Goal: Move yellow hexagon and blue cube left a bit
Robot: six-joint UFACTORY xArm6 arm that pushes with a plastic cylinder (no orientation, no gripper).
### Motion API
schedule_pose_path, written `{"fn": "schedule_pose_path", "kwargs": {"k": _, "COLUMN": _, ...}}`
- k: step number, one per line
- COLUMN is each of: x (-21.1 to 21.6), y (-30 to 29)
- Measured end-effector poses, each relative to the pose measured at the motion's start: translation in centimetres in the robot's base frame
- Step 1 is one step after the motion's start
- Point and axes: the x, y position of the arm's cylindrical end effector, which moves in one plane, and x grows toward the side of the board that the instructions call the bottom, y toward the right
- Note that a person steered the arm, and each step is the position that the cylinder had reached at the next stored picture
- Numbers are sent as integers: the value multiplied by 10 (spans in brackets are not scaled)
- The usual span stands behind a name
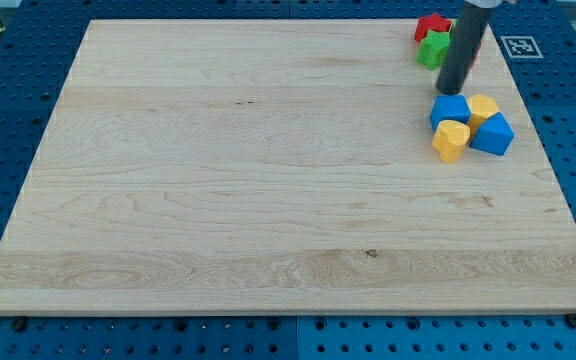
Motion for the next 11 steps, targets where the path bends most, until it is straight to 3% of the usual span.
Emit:
{"fn": "schedule_pose_path", "kwargs": {"k": 2, "x": 25, "y": 88}}
{"fn": "schedule_pose_path", "kwargs": {"k": 3, "x": 50, "y": 92}}
{"fn": "schedule_pose_path", "kwargs": {"k": 6, "x": 63, "y": -81}}
{"fn": "schedule_pose_path", "kwargs": {"k": 7, "x": 58, "y": -102}}
{"fn": "schedule_pose_path", "kwargs": {"k": 9, "x": 28, "y": -89}}
{"fn": "schedule_pose_path", "kwargs": {"k": 11, "x": 86, "y": -181}}
